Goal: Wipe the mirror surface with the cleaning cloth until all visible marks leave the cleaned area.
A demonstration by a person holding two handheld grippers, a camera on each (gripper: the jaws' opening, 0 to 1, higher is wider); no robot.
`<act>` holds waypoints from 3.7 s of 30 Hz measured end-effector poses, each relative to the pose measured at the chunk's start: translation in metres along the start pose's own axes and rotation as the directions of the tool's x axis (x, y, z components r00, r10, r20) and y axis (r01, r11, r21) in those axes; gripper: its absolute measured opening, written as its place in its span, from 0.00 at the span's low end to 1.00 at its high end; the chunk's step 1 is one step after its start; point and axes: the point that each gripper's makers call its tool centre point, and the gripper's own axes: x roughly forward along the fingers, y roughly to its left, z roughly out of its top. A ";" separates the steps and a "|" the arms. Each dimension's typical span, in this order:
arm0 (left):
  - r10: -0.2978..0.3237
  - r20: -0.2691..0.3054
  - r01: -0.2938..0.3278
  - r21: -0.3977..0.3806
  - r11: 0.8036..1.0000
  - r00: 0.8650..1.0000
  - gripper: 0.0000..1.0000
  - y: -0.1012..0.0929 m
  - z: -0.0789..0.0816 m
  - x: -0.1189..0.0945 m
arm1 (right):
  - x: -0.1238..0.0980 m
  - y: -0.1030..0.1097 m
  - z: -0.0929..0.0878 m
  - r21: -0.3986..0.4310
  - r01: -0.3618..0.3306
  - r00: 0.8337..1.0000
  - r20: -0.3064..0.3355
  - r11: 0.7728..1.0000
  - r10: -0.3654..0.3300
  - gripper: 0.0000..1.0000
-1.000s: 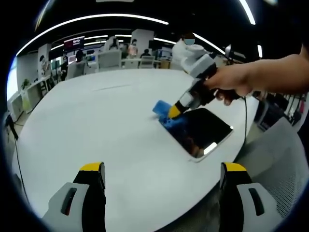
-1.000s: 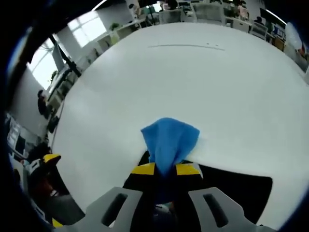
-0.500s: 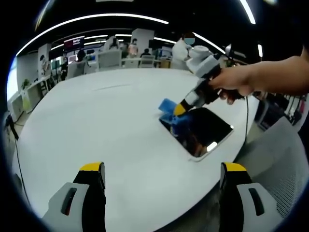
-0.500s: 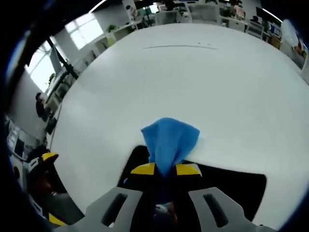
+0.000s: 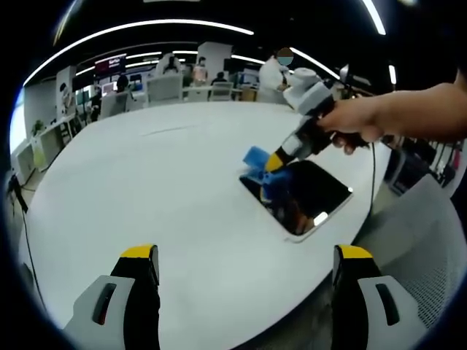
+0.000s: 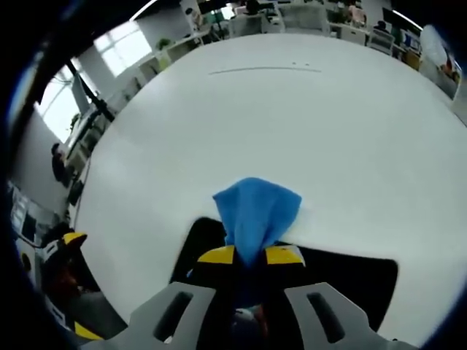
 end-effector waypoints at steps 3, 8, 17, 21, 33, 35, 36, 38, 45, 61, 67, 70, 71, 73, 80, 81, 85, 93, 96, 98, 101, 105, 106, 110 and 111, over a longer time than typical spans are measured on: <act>-0.002 -0.001 0.002 0.002 1.000 1.000 0.99 -0.001 0.001 0.000 | -0.002 0.001 -0.001 0.011 0.004 1.000 0.002 1.000 -0.004 0.08; -0.002 -0.002 0.002 0.004 1.000 1.000 0.99 -0.001 0.001 0.000 | -0.005 0.005 -0.009 0.035 0.006 1.000 -0.002 0.999 -0.006 0.07; -0.004 -0.005 0.004 0.011 1.000 1.000 0.99 -0.002 0.000 0.000 | -0.007 0.009 -0.020 0.043 -0.003 1.000 0.006 0.999 0.003 0.07; -0.003 -0.004 0.003 0.012 1.000 1.000 0.99 -0.001 0.000 0.000 | -0.009 0.014 -0.027 0.033 -0.008 1.000 0.008 0.999 0.008 0.07; 0.008 0.006 -0.008 0.009 1.000 1.000 0.99 0.000 0.002 -0.001 | -0.019 0.020 -0.043 0.016 -0.011 1.000 0.008 1.000 0.011 0.07; 0.009 0.007 -0.009 0.008 1.000 1.000 0.99 0.000 0.002 -0.001 | -0.020 0.021 -0.045 0.013 -0.010 1.000 0.008 1.000 0.010 0.07; 0.010 0.007 -0.010 0.008 1.000 1.000 0.99 0.000 0.002 -0.001 | -0.021 0.022 -0.047 0.010 -0.010 1.000 0.007 1.000 0.010 0.07; 0.009 0.007 -0.009 0.009 1.000 1.000 0.99 0.001 0.002 -0.001 | -0.023 0.024 -0.050 0.005 -0.010 1.000 0.008 1.000 0.010 0.07; 0.005 0.004 -0.005 0.014 1.000 1.000 0.99 0.000 0.002 0.000 | -0.028 0.028 -0.059 -0.003 -0.009 1.000 0.010 1.000 0.009 0.07; 0.003 0.000 -0.003 0.019 1.000 1.000 0.99 -0.002 0.002 -0.001 | -0.035 0.037 -0.078 -0.004 -0.026 1.000 0.002 1.000 0.026 0.07; 0.000 -0.006 0.000 0.021 1.000 1.000 0.99 -0.002 0.000 -0.001 | -0.039 0.043 -0.088 -0.017 -0.037 0.999 -0.010 0.999 0.037 0.07; -0.002 -0.010 0.002 0.021 1.000 1.000 0.99 -0.002 0.000 0.000 | -0.040 0.044 -0.090 -0.022 -0.039 0.999 -0.009 0.999 0.038 0.07; -0.004 -0.012 0.004 0.020 1.000 1.000 0.99 -0.003 -0.001 0.000 | -0.040 0.044 -0.091 -0.021 -0.040 0.999 -0.010 0.999 0.040 0.07; -0.004 -0.014 0.004 0.022 1.000 1.000 0.99 -0.003 -0.001 0.000 | -0.041 0.045 -0.093 -0.023 -0.042 0.999 -0.015 0.999 0.042 0.07; -0.005 -0.013 0.005 0.020 1.000 1.000 0.99 -0.003 -0.001 0.000 | -0.044 0.048 -0.100 -0.026 -0.047 0.999 -0.019 0.999 0.046 0.07; -0.005 -0.013 0.005 0.022 1.000 1.000 0.99 -0.003 -0.001 0.000 | -0.045 0.048 -0.102 -0.022 -0.050 0.999 -0.024 0.999 0.049 0.07; -0.004 -0.012 0.005 0.022 1.000 1.000 0.99 -0.003 -0.001 0.000 | -0.047 0.050 -0.105 -0.023 -0.055 0.998 -0.027 0.998 0.055 0.07; 0.000 -0.008 0.000 0.020 1.000 1.000 0.99 -0.002 0.000 -0.001 | -0.047 0.050 -0.107 -0.032 -0.063 0.998 -0.028 0.998 0.062 0.07; 0.003 -0.006 -0.003 0.018 1.000 1.000 0.99 -0.002 0.001 -0.001 | -0.047 0.050 -0.107 -0.034 -0.066 0.997 -0.030 0.997 0.065 0.07; 0.001 -0.010 -0.001 0.022 1.000 1.000 0.99 -0.002 0.000 -0.001 | -0.047 0.051 -0.107 -0.033 -0.067 0.997 -0.027 0.997 0.066 0.07; 0.000 -0.012 0.000 0.023 1.000 1.000 0.99 -0.002 -0.001 -0.001 | -0.047 0.050 -0.107 -0.030 -0.070 0.997 -0.029 0.997 0.070 0.07; 0.003 -0.014 -0.003 0.024 1.000 1.000 0.99 -0.002 -0.001 -0.001 | -0.048 0.048 -0.107 -0.020 -0.074 0.997 -0.030 0.997 0.073 0.07; 0.003 -0.016 -0.003 0.023 1.000 1.000 0.99 -0.002 -0.001 -0.001 | -0.048 0.047 -0.107 -0.018 -0.074 0.997 -0.031 0.997 0.074 0.07; 0.004 -0.018 -0.004 0.023 1.000 1.000 0.99 -0.001 -0.001 -0.001 | -0.049 0.045 -0.108 -0.013 -0.077 0.997 -0.032 0.997 0.077 0.07; 0.005 -0.018 -0.004 0.023 1.000 1.000 0.99 -0.001 -0.001 -0.001 | -0.049 0.044 -0.108 -0.010 -0.078 0.996 -0.031 0.997 0.078 0.07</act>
